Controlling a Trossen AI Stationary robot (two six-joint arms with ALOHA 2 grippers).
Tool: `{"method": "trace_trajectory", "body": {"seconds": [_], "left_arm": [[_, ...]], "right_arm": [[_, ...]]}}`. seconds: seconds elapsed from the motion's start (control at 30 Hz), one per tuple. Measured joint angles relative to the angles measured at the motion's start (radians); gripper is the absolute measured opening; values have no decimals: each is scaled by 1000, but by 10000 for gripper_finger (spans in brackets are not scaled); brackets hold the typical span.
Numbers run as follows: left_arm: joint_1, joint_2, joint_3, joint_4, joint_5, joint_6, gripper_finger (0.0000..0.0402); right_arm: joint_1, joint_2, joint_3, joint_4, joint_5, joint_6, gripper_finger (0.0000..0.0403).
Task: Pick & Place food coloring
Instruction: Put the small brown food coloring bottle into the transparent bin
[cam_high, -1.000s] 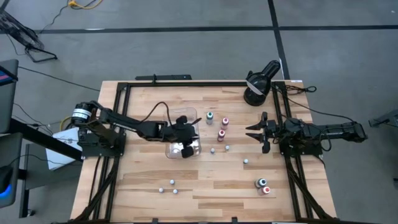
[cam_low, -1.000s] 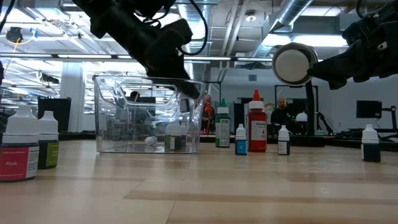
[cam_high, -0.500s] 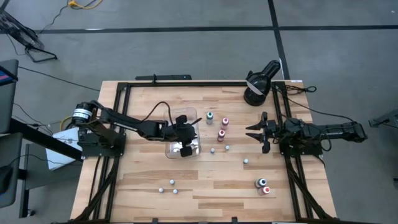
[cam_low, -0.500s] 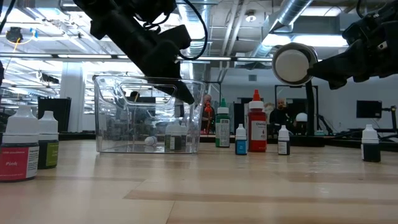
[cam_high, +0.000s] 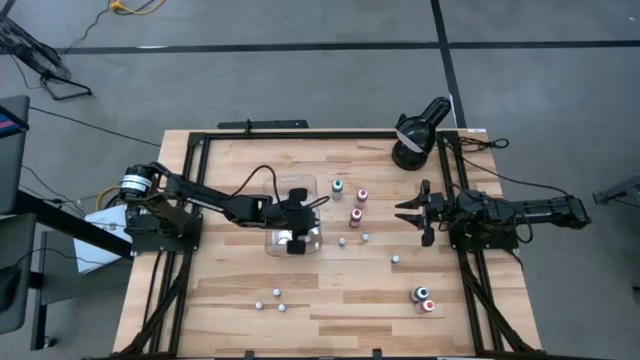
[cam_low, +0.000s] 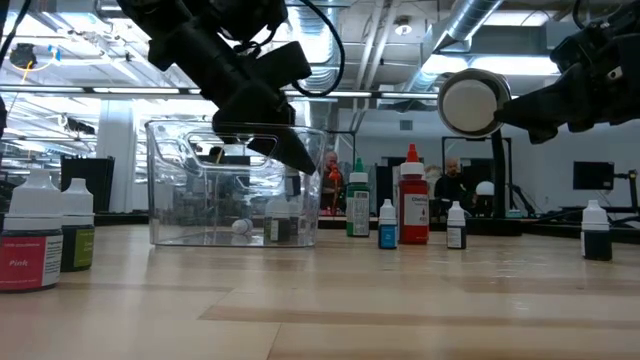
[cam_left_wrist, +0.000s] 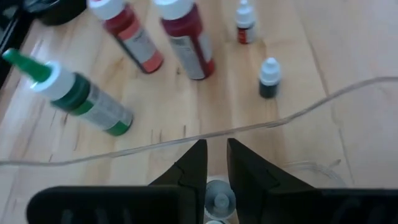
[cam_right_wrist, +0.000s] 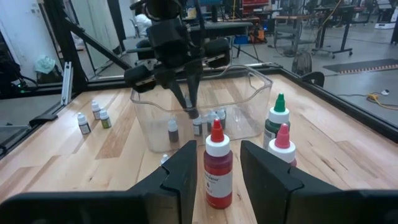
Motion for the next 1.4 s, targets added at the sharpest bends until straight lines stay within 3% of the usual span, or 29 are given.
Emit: {"method": "trace_trajectory", "body": {"seconds": [0.27,0.63,1.4], "left_arm": [[0,0,0,-3,98,135,41],[0,0,0,-3,82,51,44],[0,0,-1,-3,91,47,60]], "right_arm": [[0,0,0,0,0,0,113],[0,0,0,1,0,0,113],[0,0,0,0,0,0,113]]}}
